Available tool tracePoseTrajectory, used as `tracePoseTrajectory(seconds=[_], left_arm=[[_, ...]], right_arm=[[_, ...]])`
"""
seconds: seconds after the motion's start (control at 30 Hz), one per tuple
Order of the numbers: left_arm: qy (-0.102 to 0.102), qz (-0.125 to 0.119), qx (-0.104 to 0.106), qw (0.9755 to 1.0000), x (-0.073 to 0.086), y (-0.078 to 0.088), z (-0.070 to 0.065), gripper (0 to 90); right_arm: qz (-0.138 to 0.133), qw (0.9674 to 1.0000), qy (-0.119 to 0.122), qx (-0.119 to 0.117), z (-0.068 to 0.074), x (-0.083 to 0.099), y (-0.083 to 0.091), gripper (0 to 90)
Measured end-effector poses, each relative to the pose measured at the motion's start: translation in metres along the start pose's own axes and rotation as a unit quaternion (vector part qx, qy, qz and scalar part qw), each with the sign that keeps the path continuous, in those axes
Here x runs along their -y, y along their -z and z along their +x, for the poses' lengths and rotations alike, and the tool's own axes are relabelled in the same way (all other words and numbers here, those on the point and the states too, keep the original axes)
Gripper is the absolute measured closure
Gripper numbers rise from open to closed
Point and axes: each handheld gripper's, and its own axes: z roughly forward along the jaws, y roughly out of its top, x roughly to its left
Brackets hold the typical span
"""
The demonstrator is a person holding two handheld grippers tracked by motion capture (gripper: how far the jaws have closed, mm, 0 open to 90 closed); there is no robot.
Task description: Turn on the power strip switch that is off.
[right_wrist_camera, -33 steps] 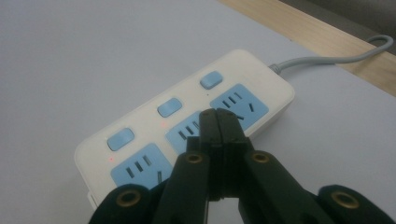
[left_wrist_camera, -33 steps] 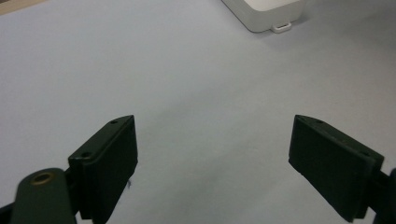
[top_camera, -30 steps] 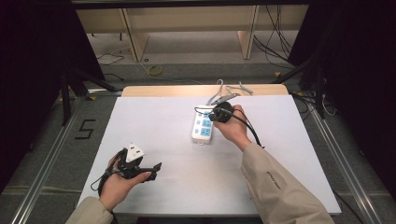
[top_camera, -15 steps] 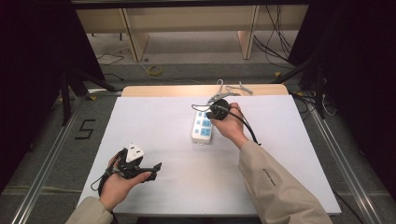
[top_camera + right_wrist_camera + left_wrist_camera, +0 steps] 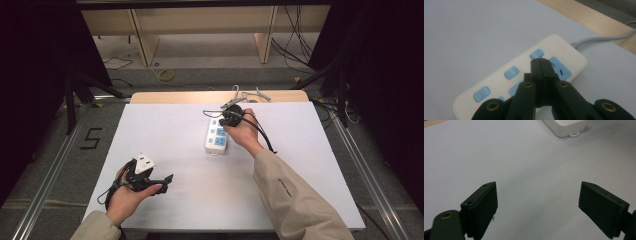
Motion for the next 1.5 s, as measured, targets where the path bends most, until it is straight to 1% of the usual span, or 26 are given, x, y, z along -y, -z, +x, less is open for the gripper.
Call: tracePoseTrajectory(seconds=[0.13, 0.23, 0.67, 0.77, 0.83, 0.97, 1.5], left_arm=[[-0.001, -0.001, 0.0, 1.0, 0.0, 0.0, 0.0, 15.1], [-0.001, -0.002, 0.001, 1.0, 0.0, 0.0, 0.0, 15.1], [0.0, -0.002, 0.001, 1.0, 0.0, 0.0, 0.0, 15.1], [0.001, -0.002, 0.0, 1.0, 0.0, 0.0, 0.0, 15.1], [0.0, -0.002, 0.001, 1.0, 0.0, 0.0, 0.0, 15.1], [0.0, -0.002, 0.001, 1.0, 0.0, 0.0, 0.0, 15.1], [0.001, -0.004, 0.002, 1.0, 0.0, -0.001, 0.0, 15.2]], right_arm=[[0.002, 1.0, 0.001, -0.001, 0.001, -0.002, -0.002, 90.0], [0.004, 1.0, -0.003, -0.002, 0.001, -0.003, -0.004, 90.0], [0.004, 1.0, 0.001, -0.004, 0.002, -0.009, -0.009, 90.0], [0.005, 1.0, -0.001, -0.004, 0.002, -0.011, -0.01, 90.0], [0.004, 1.0, 0.002, -0.003, 0.002, -0.011, -0.01, 90.0], [0.006, 1.0, -0.002, -0.003, 0.002, -0.011, -0.011, 90.0], [0.011, 0.9999, -0.002, -0.002, 0.001, -0.014, -0.018, 90.0]])
